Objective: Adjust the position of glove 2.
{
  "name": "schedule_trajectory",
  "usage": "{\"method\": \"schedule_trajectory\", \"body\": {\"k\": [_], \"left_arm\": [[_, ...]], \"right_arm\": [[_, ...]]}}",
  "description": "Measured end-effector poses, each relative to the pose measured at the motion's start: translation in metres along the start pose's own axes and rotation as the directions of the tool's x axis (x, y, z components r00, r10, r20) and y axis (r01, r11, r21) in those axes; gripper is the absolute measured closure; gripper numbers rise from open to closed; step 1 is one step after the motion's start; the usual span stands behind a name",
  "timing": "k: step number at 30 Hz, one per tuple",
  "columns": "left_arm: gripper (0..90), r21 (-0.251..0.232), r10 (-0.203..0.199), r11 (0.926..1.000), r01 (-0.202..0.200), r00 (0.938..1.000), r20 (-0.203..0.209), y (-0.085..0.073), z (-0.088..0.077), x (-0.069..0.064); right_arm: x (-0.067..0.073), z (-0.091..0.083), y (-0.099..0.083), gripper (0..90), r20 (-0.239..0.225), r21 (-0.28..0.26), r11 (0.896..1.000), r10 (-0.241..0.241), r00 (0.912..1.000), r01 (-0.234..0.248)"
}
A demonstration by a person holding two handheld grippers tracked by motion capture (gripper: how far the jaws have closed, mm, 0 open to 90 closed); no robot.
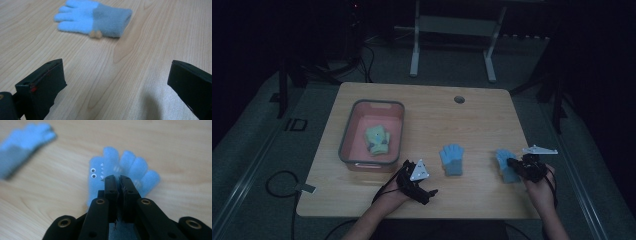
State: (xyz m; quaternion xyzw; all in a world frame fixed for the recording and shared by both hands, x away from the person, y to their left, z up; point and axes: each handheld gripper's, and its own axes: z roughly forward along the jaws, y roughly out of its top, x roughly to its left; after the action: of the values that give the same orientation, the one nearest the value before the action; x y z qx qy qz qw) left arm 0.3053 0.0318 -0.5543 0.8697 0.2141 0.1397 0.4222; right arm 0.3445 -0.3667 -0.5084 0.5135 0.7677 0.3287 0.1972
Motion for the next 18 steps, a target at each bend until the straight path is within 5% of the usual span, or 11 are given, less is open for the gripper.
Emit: {"method": "schedule_trajectory", "body": {"k": [11,18], "left_arm": [[1.2,-0.01,-0.001,0.9999,0.001,1.0,0.003,0.0,-0.001,0.0],[1.2,-0.01,0.004,0.9999,-0.004,1.0,0.005,0.0,-0.001,0.0]], "right_arm": [[0.04,0.0,0.041,85.4,-0.012,-0.081,0.996,0.037,0.9992,-0.038],[0.068,0.017,0.052,85.3,-0.069,-0.081,0.995,0.049,0.9964,-0.055]]}}
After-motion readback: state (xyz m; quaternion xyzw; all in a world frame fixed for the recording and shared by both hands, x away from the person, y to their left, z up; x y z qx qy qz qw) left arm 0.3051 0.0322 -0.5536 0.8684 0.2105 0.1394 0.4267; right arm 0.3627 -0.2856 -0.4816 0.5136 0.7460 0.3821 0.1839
